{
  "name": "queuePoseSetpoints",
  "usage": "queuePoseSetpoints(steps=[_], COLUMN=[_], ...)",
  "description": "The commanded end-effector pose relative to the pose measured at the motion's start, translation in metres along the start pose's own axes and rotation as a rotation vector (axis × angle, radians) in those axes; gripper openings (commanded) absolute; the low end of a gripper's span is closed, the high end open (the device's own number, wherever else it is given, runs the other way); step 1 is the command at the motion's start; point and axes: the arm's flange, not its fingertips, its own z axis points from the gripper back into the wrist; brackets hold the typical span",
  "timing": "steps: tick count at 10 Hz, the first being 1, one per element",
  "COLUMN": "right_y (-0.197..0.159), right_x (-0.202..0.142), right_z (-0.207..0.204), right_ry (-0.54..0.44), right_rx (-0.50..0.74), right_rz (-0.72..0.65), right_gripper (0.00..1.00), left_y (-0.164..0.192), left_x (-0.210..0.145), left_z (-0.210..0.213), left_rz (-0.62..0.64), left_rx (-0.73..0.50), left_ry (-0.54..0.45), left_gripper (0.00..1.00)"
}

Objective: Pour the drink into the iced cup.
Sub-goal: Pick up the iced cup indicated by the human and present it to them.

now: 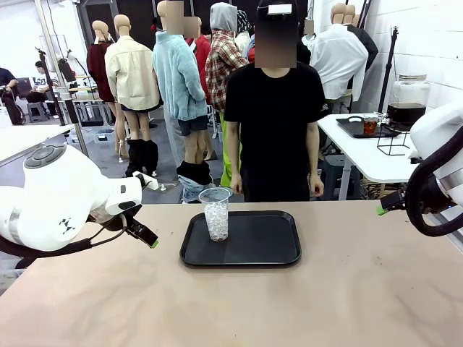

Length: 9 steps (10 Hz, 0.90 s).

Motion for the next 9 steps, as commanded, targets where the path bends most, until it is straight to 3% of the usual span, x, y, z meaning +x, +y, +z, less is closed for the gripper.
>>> queuePoseSetpoints(steps=[1,9], right_y=[0.0007,0.0007], right_x=[-0.0012,-0.0012], right_z=[-0.0007,-0.0007], right_ry=[-0.010,-0.010], right_rx=[0.004,0.004], right_rz=[0.008,0.008], right_gripper=[1.00,1.00], left_y=[0.0015,0.0015], left_x=[-0.0006,-0.0006], left_z=[0.0006,0.0006], left_rz=[0.004,0.004], left_rx=[0.000,0.000], left_ry=[-0.001,-0.001], left_gripper=[1.00,1.00])
